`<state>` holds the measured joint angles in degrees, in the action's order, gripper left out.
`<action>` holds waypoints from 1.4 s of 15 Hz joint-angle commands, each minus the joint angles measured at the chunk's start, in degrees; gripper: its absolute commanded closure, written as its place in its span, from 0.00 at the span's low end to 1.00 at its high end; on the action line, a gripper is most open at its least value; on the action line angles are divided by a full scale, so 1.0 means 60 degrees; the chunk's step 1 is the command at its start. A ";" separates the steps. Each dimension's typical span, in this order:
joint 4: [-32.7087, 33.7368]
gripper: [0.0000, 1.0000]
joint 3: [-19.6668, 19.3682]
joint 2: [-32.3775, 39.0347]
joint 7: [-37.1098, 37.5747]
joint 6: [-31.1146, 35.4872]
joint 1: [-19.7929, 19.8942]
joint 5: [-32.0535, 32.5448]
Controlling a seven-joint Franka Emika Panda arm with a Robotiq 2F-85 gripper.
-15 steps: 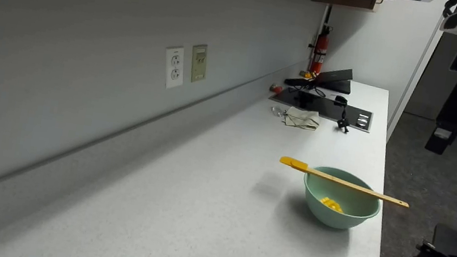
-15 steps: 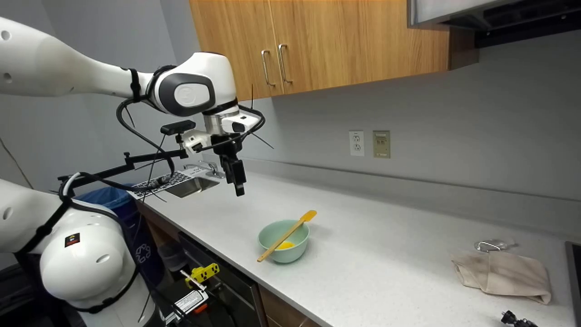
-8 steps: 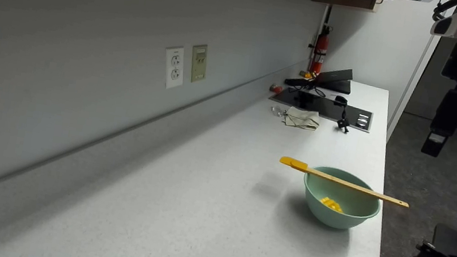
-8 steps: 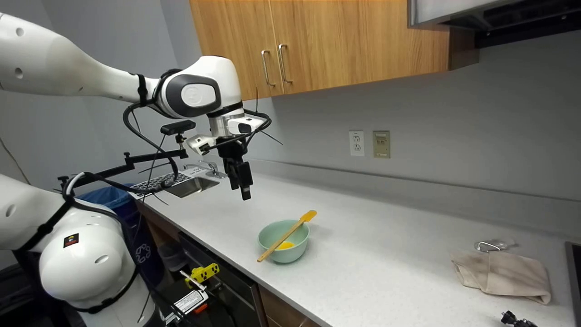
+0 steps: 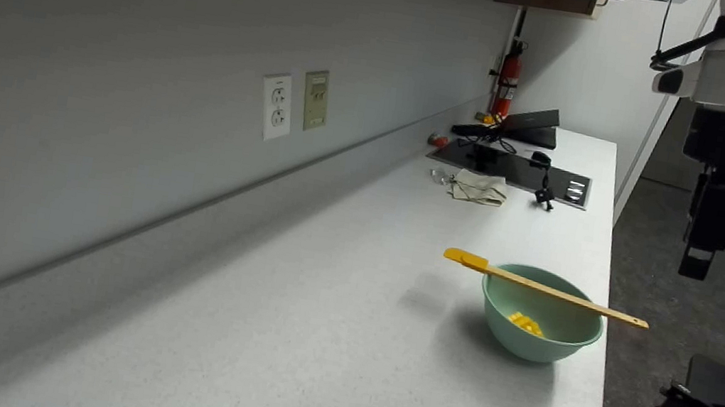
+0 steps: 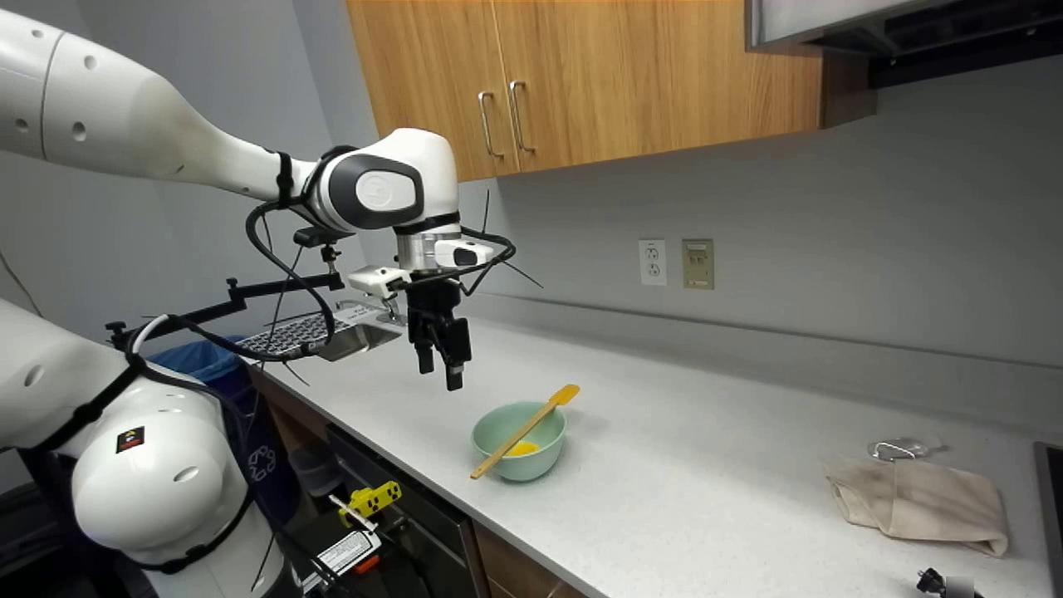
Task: Mix in the bowl with the spatula
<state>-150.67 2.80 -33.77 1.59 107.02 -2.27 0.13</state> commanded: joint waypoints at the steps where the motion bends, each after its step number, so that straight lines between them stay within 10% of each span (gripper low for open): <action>1: 0.0256 0.00 -0.0175 0.0503 -0.0800 -0.0607 0.0053 0.0658; 21: 0.0487 0.00 -0.0384 0.2039 -0.1492 0.1640 0.0125 0.1010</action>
<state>-147.10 0.22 -20.93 -9.62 116.15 -2.35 4.77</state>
